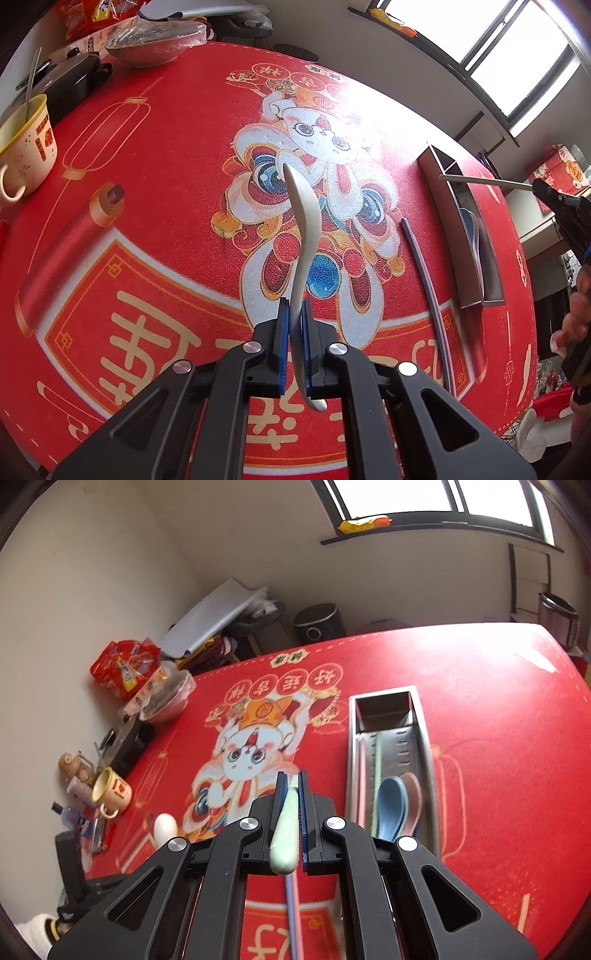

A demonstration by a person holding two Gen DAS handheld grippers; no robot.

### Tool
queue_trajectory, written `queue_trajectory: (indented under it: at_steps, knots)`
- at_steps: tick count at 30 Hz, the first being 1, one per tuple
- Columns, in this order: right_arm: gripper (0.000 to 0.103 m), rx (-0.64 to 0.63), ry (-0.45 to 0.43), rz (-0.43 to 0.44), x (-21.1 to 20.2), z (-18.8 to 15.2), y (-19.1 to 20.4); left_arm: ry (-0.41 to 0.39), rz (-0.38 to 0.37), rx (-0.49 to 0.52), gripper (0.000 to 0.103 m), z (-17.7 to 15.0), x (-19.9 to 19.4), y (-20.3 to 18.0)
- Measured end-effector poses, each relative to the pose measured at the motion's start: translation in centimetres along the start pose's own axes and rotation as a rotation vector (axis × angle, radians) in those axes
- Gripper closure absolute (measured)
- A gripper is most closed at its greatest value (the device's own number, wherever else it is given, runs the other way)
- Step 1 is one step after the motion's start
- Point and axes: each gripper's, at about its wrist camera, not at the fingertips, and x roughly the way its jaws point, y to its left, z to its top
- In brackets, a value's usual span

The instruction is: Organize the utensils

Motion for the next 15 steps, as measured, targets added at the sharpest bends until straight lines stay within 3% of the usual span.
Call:
queue_trajectory:
  at_steps: [7,15]
  knots:
    - [0.097,-0.045,0.014,-0.156,4.5,2.5,-2.1,-0.009,0.003,-0.001,0.097,0.2,-0.5,-0.2]
    - [0.098,-0.008,0.074,-0.187,7.7,1.8,-2.9,-0.014,0.016,-0.02,0.097,0.0,-0.9,0.5]
